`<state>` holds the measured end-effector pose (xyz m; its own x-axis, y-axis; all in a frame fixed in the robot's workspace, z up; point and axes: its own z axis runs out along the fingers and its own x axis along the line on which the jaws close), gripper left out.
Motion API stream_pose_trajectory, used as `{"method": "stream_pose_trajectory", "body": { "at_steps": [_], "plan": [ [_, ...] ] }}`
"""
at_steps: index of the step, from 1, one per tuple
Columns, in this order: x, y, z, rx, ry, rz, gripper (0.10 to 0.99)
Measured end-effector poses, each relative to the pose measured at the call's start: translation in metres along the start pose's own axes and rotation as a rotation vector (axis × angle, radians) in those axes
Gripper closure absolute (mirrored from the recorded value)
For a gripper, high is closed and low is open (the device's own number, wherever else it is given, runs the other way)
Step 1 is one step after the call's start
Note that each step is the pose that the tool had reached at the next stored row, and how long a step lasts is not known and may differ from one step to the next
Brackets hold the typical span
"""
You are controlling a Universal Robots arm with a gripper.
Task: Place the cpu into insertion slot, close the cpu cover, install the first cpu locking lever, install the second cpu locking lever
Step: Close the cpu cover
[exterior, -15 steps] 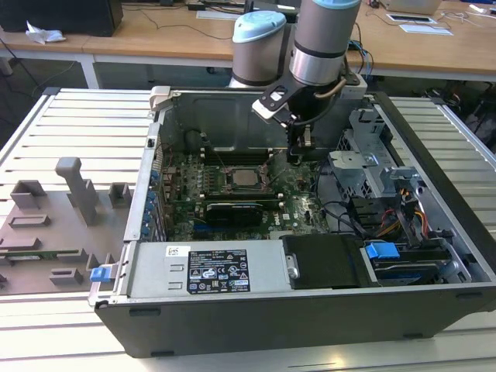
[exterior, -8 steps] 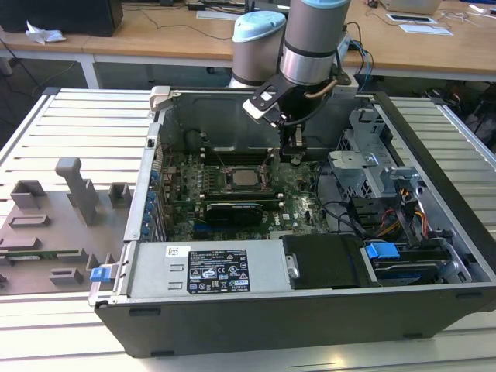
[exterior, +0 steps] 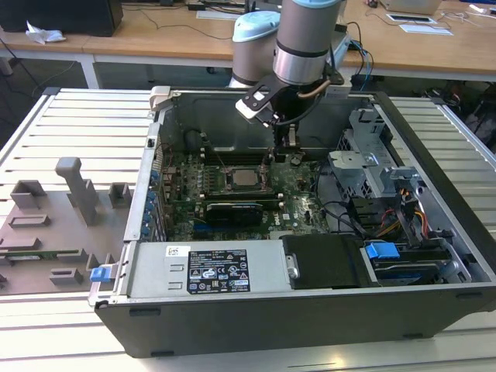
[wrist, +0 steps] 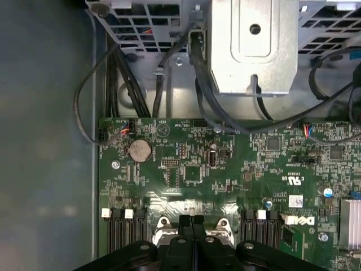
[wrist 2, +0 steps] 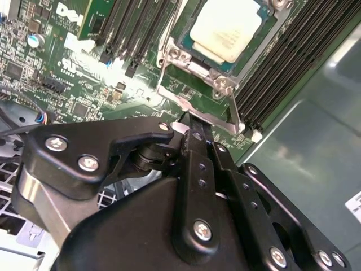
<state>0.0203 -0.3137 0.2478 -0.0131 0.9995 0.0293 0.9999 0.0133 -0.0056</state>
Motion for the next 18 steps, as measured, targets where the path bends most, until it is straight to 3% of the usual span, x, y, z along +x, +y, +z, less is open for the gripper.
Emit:
{"method": "stream_pose_trajectory", "body": {
  "at_steps": [18],
  "plan": [
    [0.0002,-0.0142,0.0002,0.0,0.0001,0.0,0.98]
  ]
}}
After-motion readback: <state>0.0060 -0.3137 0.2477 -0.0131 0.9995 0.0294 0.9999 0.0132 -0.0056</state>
